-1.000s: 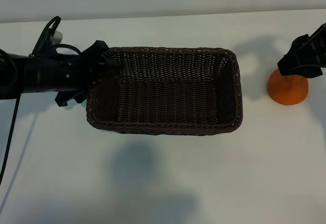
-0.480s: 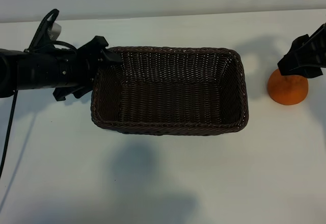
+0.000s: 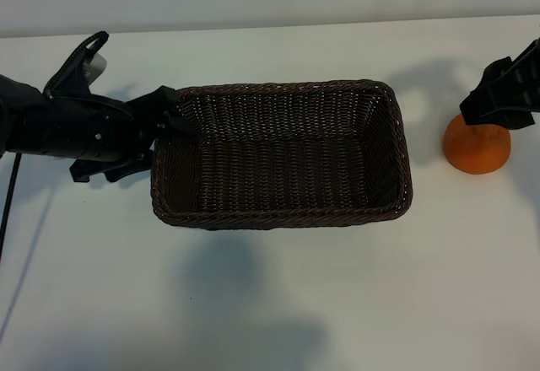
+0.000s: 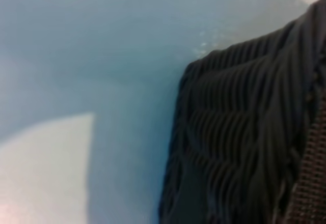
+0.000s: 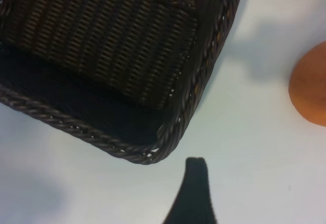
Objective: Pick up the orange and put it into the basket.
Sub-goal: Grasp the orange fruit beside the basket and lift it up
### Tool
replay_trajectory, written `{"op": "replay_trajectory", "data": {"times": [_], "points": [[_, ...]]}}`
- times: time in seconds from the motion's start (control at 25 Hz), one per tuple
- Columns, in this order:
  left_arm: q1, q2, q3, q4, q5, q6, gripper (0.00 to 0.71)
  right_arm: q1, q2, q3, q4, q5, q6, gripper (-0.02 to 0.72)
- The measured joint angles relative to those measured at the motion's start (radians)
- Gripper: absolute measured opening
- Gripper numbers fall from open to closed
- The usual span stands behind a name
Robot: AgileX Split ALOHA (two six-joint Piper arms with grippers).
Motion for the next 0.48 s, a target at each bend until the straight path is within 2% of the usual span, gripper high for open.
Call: {"op": "replay_trajectory", "data": {"times": [0.48], "points": [[0.0, -0.078, 0.0, 0.07, 0.019, -0.028, 0.637, 0.0, 0.0, 0.0, 0.0, 0.001, 0.0, 0.593]]}}
